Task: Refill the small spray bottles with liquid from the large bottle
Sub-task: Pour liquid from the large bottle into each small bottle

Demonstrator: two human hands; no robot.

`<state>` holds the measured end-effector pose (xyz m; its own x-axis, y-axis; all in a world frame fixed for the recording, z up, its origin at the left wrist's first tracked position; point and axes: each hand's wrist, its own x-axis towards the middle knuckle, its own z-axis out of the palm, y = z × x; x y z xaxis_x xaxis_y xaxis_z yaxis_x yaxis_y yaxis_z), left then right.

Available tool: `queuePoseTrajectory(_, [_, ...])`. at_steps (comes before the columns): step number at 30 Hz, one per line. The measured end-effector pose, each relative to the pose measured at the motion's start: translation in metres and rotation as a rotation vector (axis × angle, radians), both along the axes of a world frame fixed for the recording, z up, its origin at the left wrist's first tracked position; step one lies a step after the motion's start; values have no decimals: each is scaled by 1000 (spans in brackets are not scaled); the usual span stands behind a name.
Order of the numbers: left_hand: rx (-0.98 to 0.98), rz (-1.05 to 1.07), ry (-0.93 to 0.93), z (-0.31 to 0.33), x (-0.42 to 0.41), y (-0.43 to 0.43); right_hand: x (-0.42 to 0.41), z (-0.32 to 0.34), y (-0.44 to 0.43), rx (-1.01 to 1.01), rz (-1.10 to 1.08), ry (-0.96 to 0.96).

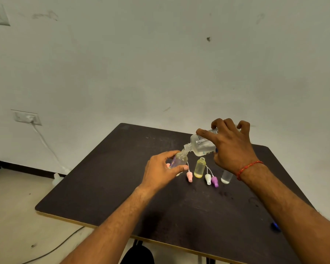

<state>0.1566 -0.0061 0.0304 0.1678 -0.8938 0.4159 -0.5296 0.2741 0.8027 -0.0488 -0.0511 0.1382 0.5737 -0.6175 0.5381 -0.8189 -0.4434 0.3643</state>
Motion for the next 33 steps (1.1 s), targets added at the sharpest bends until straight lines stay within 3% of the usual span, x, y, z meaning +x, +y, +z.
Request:
queuePoseTrajectory(8, [-30,-10,37,-4,6,-3,-5,-31,4,136,-52,-152])
queuePoseTrajectory(21, [80,97,4,-37,48,-44,-18,-78,14,486,-74,-726])
queuePoseTrajectory(33, [243,141,41,-73,63,-92,-45,-107,19,609,-102,-925])
